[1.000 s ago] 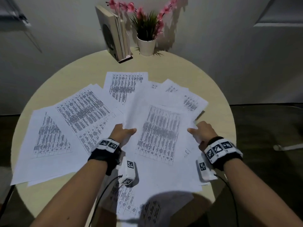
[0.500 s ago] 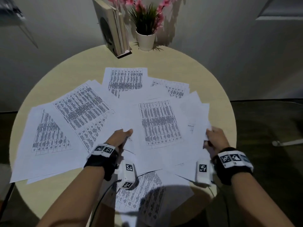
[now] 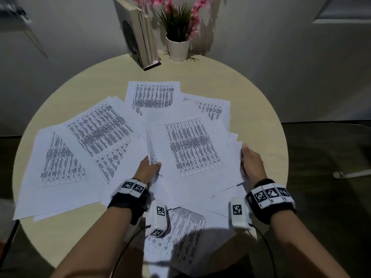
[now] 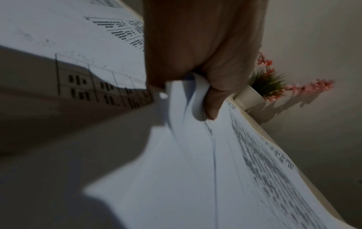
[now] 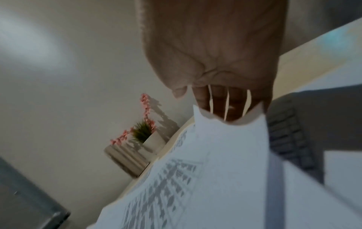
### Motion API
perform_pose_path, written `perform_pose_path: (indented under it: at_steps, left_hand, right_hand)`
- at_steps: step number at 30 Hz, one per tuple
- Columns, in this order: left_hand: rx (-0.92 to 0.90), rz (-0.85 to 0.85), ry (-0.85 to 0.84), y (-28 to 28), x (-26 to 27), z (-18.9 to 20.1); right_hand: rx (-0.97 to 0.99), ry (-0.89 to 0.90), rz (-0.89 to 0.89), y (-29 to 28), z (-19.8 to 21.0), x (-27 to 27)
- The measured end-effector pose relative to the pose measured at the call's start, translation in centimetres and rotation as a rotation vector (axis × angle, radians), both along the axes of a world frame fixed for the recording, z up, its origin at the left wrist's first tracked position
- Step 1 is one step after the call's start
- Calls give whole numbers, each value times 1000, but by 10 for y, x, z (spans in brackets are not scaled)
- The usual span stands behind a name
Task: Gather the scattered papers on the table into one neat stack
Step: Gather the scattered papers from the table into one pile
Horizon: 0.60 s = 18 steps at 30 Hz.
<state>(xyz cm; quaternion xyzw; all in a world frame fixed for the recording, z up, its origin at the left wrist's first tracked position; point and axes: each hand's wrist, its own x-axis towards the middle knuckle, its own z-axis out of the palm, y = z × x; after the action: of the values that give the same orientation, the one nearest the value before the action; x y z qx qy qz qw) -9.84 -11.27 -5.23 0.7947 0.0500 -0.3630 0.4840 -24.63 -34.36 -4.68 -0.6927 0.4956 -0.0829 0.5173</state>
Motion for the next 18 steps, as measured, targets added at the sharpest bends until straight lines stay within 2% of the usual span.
perform_pose_path:
  at_steps: [2, 4, 6, 9, 11, 15, 16, 18]
  left_hand:
    - [10, -5, 2, -3, -3, 0]
    - [40, 2, -9, -3, -1, -1]
    - [98, 28, -63, -1, 5, -4]
    - [312, -33, -217, 5, 9, -3]
    - [385, 5, -270, 9, 10, 1]
    - [366, -31, -300, 17, 20, 9]
    - [317, -33, -304, 18, 23, 10]
    - [122, 107, -276, 15, 22, 10]
  right_hand:
    - [-96, 44, 60, 9, -2, 9]
    - [-270, 238, 183, 16, -1, 16]
    - [-355, 357, 171, 15, 0, 21]
    - [-249, 291, 12, 6, -3, 23]
    - [-193, 268, -4, 7, 2, 22]
    - [-156, 331, 86, 19, 6, 11]
    - [-191, 339, 100, 24, 4, 11]
    - [-314, 404, 129, 29, -1, 17]
